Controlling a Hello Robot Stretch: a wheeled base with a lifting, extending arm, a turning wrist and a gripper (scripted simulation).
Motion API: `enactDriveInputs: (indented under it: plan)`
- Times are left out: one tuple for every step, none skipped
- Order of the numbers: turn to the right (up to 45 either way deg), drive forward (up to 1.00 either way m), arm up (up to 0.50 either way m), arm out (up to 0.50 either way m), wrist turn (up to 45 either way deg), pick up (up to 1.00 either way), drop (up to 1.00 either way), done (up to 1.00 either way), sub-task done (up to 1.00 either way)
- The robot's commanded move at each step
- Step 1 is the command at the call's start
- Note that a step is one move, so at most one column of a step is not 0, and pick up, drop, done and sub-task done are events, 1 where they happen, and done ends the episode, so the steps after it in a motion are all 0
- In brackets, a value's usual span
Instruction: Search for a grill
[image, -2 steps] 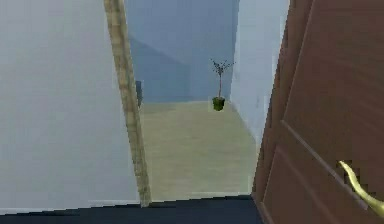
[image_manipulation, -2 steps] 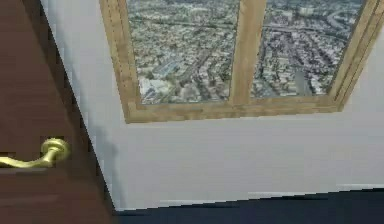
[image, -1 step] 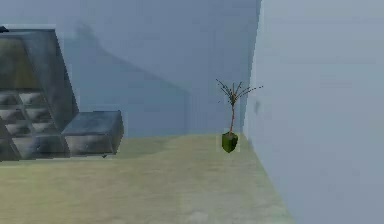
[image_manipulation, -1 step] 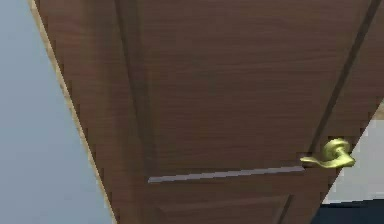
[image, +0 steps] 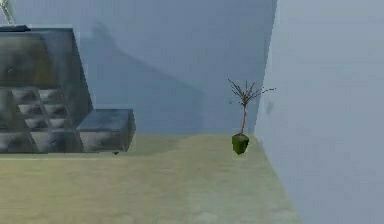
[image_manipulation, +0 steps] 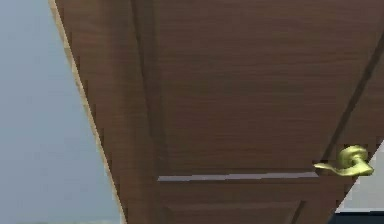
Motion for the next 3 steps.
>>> enactDriveInputs:
  plan:
    - [0.0, 0.60, 0.00, 0.00, 0.0, 0.00, 0.00, 0.00, 0.00]
    - [-45.0, 0.00, 0.00, 0.00, 0.0, 0.00, 0.00, 0.00, 0.00]
    - [-45.0, 0.00, 0.00, 0.00, 0.0, 0.00, 0.00, 0.00, 0.00]
